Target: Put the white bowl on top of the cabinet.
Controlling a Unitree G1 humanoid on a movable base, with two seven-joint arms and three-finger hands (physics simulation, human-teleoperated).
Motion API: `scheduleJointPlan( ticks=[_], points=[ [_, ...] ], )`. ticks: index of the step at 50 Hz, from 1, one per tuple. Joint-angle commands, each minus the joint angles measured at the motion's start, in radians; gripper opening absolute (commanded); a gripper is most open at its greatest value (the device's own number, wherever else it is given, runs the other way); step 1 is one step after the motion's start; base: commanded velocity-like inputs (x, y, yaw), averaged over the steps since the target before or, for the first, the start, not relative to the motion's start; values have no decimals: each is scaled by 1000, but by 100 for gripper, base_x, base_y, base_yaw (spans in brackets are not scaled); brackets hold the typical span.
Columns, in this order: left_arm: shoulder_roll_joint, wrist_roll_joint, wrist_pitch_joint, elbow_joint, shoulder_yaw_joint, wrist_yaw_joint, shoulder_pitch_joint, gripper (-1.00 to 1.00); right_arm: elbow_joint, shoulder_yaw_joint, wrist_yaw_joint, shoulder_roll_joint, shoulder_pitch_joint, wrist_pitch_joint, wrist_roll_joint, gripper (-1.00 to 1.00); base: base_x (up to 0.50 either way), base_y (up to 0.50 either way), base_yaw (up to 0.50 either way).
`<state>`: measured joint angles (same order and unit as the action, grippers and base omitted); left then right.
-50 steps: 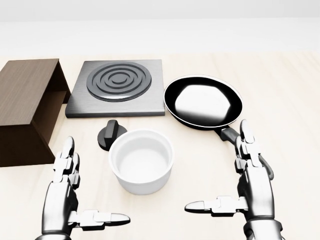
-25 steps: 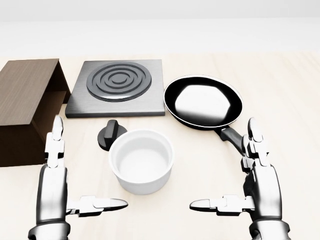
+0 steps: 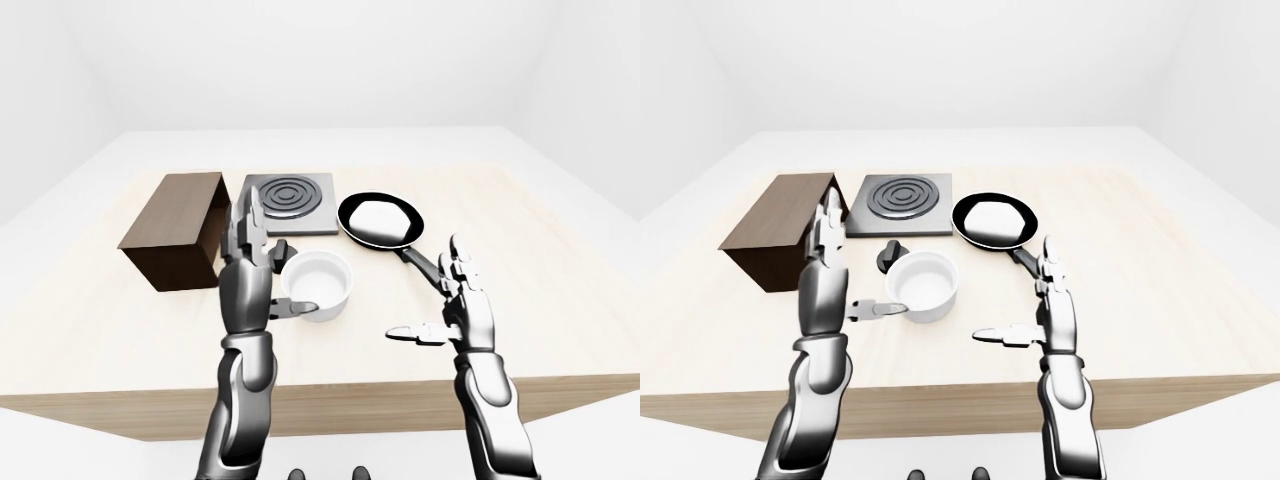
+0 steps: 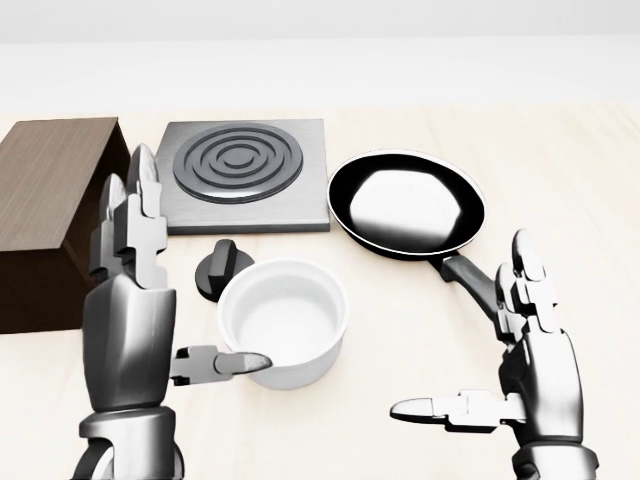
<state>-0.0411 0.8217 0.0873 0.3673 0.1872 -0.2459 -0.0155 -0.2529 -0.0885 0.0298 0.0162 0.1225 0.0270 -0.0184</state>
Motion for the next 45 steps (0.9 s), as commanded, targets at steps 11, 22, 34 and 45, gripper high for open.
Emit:
scheduleJointPlan(
  ticks=[11,22,34,45],
  points=[
    [-53,299,0,-118,64,58,-119,100,-36,-20,17,1,6,-15,24,100,0,0,0],
    [-73,420,0,-26,83,204,-139,100,-39,-21,19,0,5,-19,25,100,0,0,0],
    [-100,559,0,56,110,372,-140,100,-32,-18,19,1,-2,-27,22,100,0,0,0],
    [-104,697,0,135,116,541,-125,100,-40,-20,21,2,0,-36,26,100,0,0,0]
  ],
)
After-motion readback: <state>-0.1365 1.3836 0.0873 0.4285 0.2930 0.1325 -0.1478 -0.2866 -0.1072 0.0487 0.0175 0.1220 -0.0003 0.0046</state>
